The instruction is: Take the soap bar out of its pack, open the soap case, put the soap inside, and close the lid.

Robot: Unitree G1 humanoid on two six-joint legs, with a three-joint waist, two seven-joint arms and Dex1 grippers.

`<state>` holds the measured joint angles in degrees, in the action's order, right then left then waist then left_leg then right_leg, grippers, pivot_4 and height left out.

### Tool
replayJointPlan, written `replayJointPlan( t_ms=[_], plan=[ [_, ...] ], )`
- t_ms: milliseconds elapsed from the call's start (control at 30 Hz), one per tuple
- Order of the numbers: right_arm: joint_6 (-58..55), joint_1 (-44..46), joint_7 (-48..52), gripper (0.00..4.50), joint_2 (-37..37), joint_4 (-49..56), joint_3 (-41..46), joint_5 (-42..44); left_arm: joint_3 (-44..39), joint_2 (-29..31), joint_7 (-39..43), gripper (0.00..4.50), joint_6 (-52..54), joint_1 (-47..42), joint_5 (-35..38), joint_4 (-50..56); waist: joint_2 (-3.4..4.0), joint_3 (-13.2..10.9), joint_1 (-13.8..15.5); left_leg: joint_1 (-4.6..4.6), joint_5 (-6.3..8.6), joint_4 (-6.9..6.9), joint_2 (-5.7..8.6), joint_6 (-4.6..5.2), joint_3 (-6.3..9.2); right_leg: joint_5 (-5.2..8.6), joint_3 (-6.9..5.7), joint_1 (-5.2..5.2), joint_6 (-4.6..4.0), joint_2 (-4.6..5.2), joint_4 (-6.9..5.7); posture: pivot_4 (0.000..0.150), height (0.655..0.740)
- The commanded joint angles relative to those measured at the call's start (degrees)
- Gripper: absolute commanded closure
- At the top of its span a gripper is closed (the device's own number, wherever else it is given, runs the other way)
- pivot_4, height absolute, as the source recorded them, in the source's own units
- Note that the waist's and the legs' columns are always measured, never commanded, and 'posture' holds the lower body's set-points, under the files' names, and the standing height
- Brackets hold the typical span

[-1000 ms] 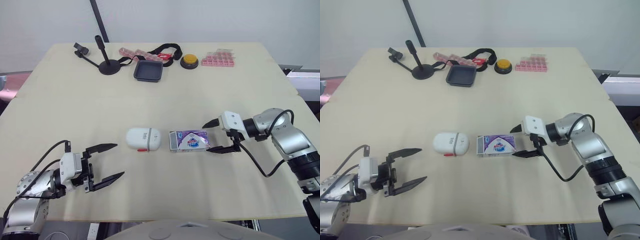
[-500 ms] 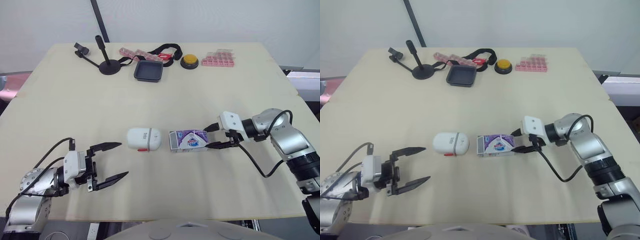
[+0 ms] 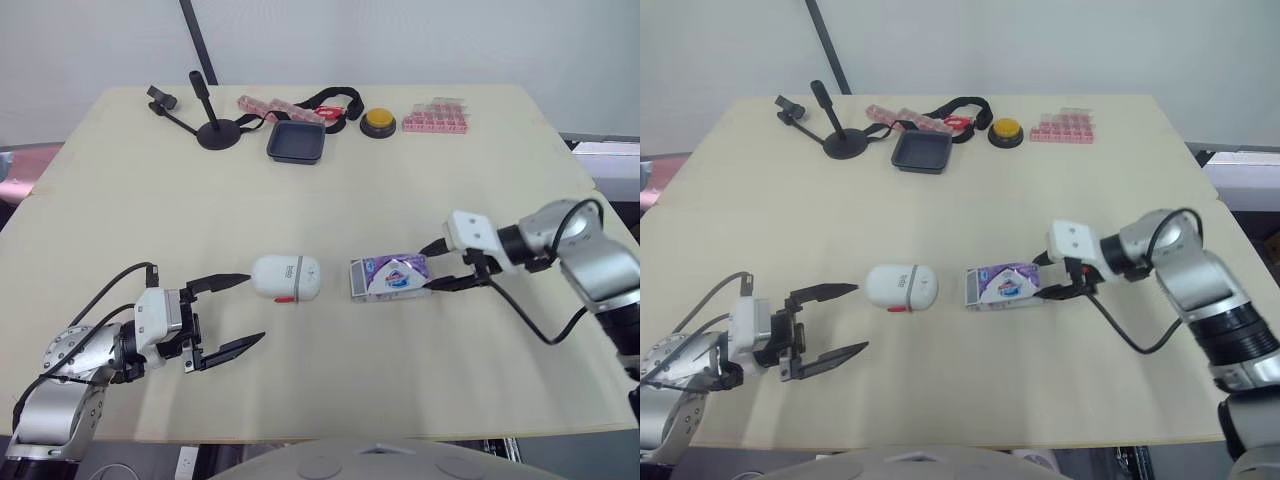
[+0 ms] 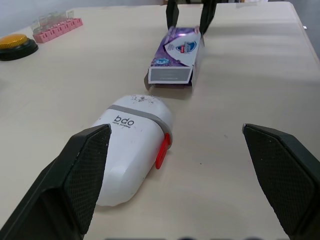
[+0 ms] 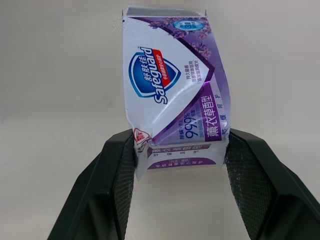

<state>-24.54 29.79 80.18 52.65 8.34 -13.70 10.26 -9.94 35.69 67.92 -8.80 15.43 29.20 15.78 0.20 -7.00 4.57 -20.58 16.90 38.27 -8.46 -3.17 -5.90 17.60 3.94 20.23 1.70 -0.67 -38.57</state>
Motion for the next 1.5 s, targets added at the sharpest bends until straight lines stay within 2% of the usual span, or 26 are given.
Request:
replayJointPlan(
  t_ms=[33, 200, 667, 867, 1033, 1167, 1300, 1500],
  plan=[
    [-7.3, 2.5, 1.5, 1.80, 3.6, 5.4, -0.7, 0.1, 0.4, 0.8, -0.8, 0.00, 1.1, -0.5, 0.6, 2.9, 0.00, 0.0, 0.1, 0.00, 0.00, 0.00, 0.00, 0.00, 0.00, 0.00, 0.01, 0.00, 0.00, 0.00, -0.01, 0.150, 0.7400],
    [-11.3, 4.7, 2.6, 1.80, 6.8, 7.8, -2.6, -0.5, 0.9, 0.7, -1.2, 0.00, 2.2, -1.2, 0.7, 3.7, 0.00, 0.0, 0.0, -0.01, 0.00, 0.01, 0.00, 0.00, -0.03, 0.00, 0.05, 0.04, 0.00, 0.00, -0.03, 0.150, 0.7400],
    [-2.4, 6.9, 5.2, 1.80, 12.0, 3.6, -4.1, -5.3, 1.5, 1.3, -0.3, 0.00, 2.6, -0.9, 0.9, 5.2, 0.00, 0.0, 0.1, 0.00, 0.00, 0.02, 0.00, 0.00, -0.31, 0.00, 0.27, 0.15, 0.00, 0.01, -0.17, 0.150, 0.7400],
    [2.9, 0.2, 5.4, 1.80, 17.8, -1.9, 3.3, -2.8, 1.1, 1.8, -0.8, 0.00, 3.4, -1.2, 0.9, 5.4, 0.00, 0.0, 0.6, -0.03, 0.02, 0.03, 0.01, 0.02, -0.32, 0.00, 0.29, 0.16, 0.00, 0.01, -0.16, 0.150, 0.7400],
    [6.4, -11.0, 5.6, 1.80, 21.7, -8.1, 15.3, 1.8, 0.9, 2.5, -0.6, 0.00, 4.0, -2.0, 1.4, 4.8, 0.00, 0.0, 1.2, -0.41, 0.02, 0.04, 0.00, 0.02, -0.34, 0.00, 0.30, 0.15, 0.00, 0.01, 0.02, 0.150, 0.7400],
    [9.3, -19.6, 3.3, 1.80, 19.8, -14.0, 25.5, 4.3, 1.1, 2.7, -0.2, 0.00, 4.2, -2.5, 1.5, 4.3, 0.01, 0.0, 1.4, -0.42, 0.02, 0.04, -0.01, 0.03, -0.40, 0.00, 0.35, 0.15, 0.00, -0.01, 0.07, 0.150, 0.7400],
    [6.2, -23.0, -7.2, 1.80, 12.8, -18.8, 35.0, 6.6, 1.3, 2.8, -0.4, 0.00, 4.8, -3.2, 1.5, 4.4, -0.01, 0.0, 1.6, -0.43, 0.04, 0.12, -0.01, 0.05, -0.40, 0.00, 0.35, 0.14, 0.00, -0.01, 0.07, 0.150, 0.7400],
    [-0.9, -27.6, -22.3, 1.80, 2.1, -14.9, 42.9, 8.7, 1.5, 2.7, -3.2, 0.00, 7.9, -3.4, 1.9, 7.7, 0.05, 0.1, 2.0, -0.44, 0.04, 0.19, -0.01, 0.05, -0.40, 0.00, 0.36, 0.14, 0.00, -0.05, 0.03, 0.150, 0.7400]
  ],
)
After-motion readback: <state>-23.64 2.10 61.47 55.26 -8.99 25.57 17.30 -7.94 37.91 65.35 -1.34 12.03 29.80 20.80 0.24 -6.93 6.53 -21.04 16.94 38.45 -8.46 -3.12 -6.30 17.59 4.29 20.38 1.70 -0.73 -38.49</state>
